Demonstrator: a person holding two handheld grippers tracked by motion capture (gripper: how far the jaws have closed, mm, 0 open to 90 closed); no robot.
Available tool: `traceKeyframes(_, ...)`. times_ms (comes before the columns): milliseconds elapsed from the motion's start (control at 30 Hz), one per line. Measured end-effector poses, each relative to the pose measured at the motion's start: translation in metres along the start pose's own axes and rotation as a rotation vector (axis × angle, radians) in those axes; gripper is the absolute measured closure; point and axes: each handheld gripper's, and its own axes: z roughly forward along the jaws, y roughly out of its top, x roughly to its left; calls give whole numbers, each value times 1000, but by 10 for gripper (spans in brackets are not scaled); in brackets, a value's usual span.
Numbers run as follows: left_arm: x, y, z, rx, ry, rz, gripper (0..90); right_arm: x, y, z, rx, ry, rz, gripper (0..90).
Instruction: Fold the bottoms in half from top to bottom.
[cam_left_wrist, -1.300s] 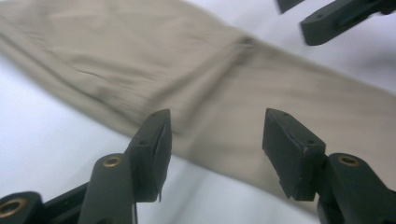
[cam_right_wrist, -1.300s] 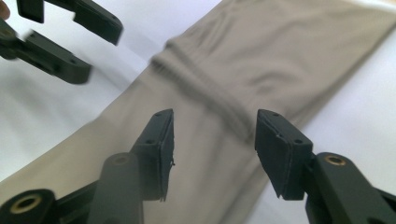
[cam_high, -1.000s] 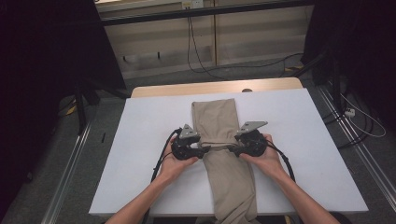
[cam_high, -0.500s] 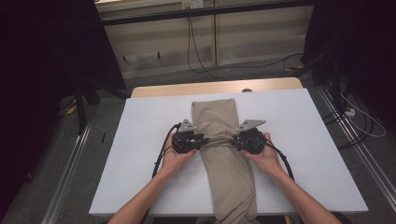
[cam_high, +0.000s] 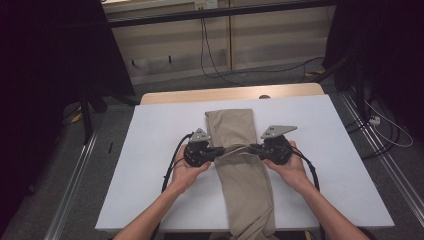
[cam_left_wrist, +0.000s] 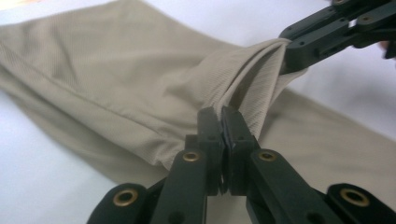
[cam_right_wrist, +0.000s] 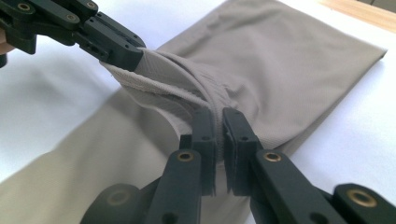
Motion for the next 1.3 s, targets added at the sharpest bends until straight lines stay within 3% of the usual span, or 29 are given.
traceKeyframes(267, -42, -17, -27, 32, -74, 54, 877, 32, -20, -36, 14, 92, -35, 837)
traceKeyframes(400, -62, -25, -34, 38, -126, 75, 877, 48, -32, -57, 15, 109, -52, 836)
traceKeyframes(600, -90, -35, -40, 75, -175, 111, 877, 66, -53, -79, 29, 127, -50, 835)
traceKeyframes(767, -111, -48, -48, 93, -202, 139, 877, 85, -67, -91, 49, 143, -76, 834)
traceKeyframes(900, -115, -64, -36, 134, -204, 173, 873, 95, -80, -90, 83, 108, -94, 820)
traceKeyframes(967, -116, -69, -33, 148, -232, 169, 853, 100, -88, -82, 134, 86, -104, 790)
traceKeyframes(1033, -117, -69, -34, 151, -229, 166, 848, 102, -92, -81, 125, 91, -93, 766)
traceKeyframes(1167, -117, -73, -39, 168, -269, 146, 825, 103, -93, -85, 126, 157, -54, 656)
traceKeyframes(1233, -114, -73, -41, 164, -288, 111, 801, 104, -92, -86, 120, 180, -43, 597)
traceKeyframes(1300, -111, -70, -44, 159, -301, 117, 744, 102, -91, -88, 103, 188, -27, 547)
